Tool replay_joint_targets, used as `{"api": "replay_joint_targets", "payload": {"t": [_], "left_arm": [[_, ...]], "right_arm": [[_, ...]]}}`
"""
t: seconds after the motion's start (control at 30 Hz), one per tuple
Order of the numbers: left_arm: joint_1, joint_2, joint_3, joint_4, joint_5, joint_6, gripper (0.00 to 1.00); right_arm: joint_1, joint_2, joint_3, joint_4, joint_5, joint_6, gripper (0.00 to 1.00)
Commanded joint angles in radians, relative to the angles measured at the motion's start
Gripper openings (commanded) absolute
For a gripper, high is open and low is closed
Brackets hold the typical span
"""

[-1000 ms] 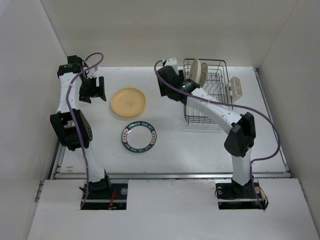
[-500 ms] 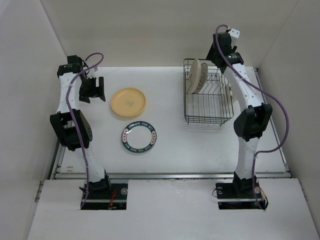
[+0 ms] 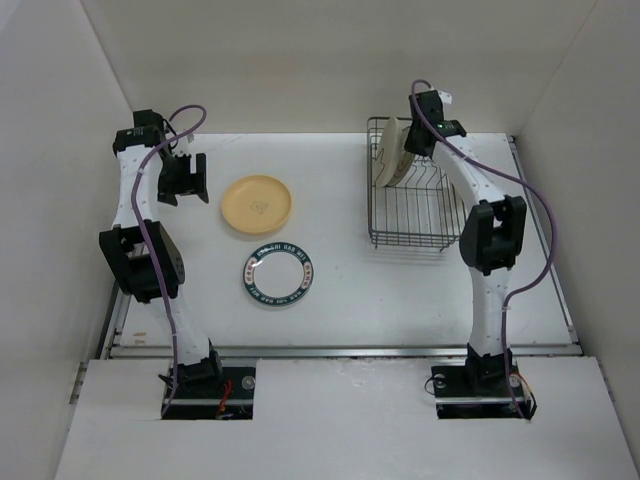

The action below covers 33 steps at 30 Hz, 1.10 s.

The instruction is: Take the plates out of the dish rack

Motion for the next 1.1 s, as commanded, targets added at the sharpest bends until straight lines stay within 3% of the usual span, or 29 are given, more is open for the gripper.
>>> {"api": "replay_joint_targets", "payload": {"t": [0.0,0.03,0.13,0.57,0.77,0.83,0.93,1.07], "left_arm": [[0.002,-0.059,-0.004,-0.028,-0.012,0.014,0.77],[0.002,-0.059,-0.004,-0.028,-0.012,0.014,0.77],[0.002,-0.059,-0.004,-0.028,-0.012,0.014,0.77],[0.002,-0.059,0.016,-0.038,0.007,0.005,0.77],[0.002,-0.069,0.007,-0.038,0.007,0.014,0.77],[0.002,-0.078,0.006,-0.038,0.007,0.014,0.77],[0.002,-0.078,0.006,-0.019,0.007,0.014,0.77],[0.002,-0.069,0.006,-0.019,0.019,-0.004,0.77]], "right_arm": [[-0.005,-0.016,0.002,0.028,0.010,0.010,0.05],[-0.005,-0.016,0.002,0.028,0.010,-0.002,0.00],[-0.005,-0.054,0.002,0.043,0.010,-0.049,0.00],[0.064,-0.258,-0.032,0.146,0.416,-0.262,0.00],[0.120,-0.340,-0.050,0.124,0.581,-0.272,0.00],[0.151,-0.405,-0.079,0.146,0.530,-0.272,0.00],[0.234,-0.564,-0.239,0.259,0.256,-0.339,0.00],[0.343,-0.625,-0.408,0.272,-0.269,-0.385,0.00]]}}
